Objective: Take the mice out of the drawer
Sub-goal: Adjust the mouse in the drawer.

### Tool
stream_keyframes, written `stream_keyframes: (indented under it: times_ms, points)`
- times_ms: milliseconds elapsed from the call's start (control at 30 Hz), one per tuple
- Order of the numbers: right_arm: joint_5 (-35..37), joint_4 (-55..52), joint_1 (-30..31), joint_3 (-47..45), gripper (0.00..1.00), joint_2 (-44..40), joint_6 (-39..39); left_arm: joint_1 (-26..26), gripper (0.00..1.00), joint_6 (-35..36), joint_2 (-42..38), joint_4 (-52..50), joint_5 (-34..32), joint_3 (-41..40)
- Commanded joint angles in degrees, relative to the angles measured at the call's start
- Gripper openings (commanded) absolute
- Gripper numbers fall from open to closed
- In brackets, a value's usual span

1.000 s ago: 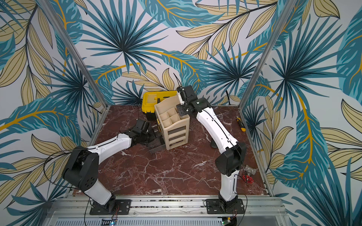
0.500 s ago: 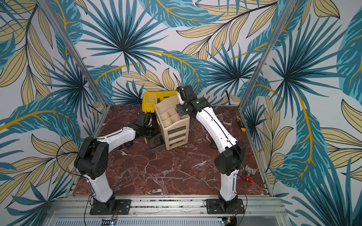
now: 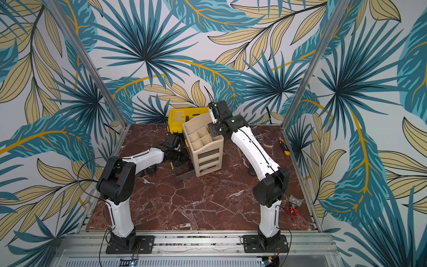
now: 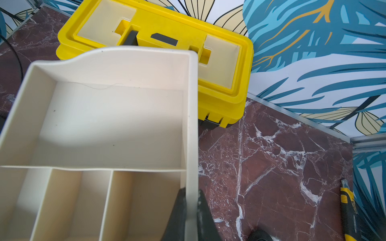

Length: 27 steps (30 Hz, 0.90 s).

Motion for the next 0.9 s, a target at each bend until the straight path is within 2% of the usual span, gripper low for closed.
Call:
stream_keyframes:
  times_ms: [0, 267, 467, 567, 633, 867]
  points:
    - [1.56, -3.62, 0.36, -2.75, 0.00, 4.44, -0.83, -0.96, 0.00, -2.82, 3.08, 5.27, 1.37, -0.06]
    - [1.80, -3.64, 0.35, -3.06, 0.00, 4.40, -1.14, -1.21, 0.00, -7.69, 3.93, 17.24, -0.69, -5.41]
    - [2.02, -3.57, 0.32, -3.28, 0.00, 4.57, -1.35, -1.34, 0.00, -9.14, 6.47, 24.26, 2.56, -5.21]
    - [2.11, -3.56, 0.31, -3.04, 0.00, 4.63, -1.45, -1.75, 0.00, -7.18, 9.75, 19.10, 7.79, -0.46]
    - [2.18, -3.64, 0.37, -2.80, 0.00, 4.75, -1.54, -2.57, 0.00, -3.31, 11.86, 11.73, 10.73, 4.30]
    - [2.39, -3.55, 0.29, -2.34, 0.00, 5.12, -1.68, -5.03, 0.00, 8.98, 12.41, -11.89, 13.07, 11.31]
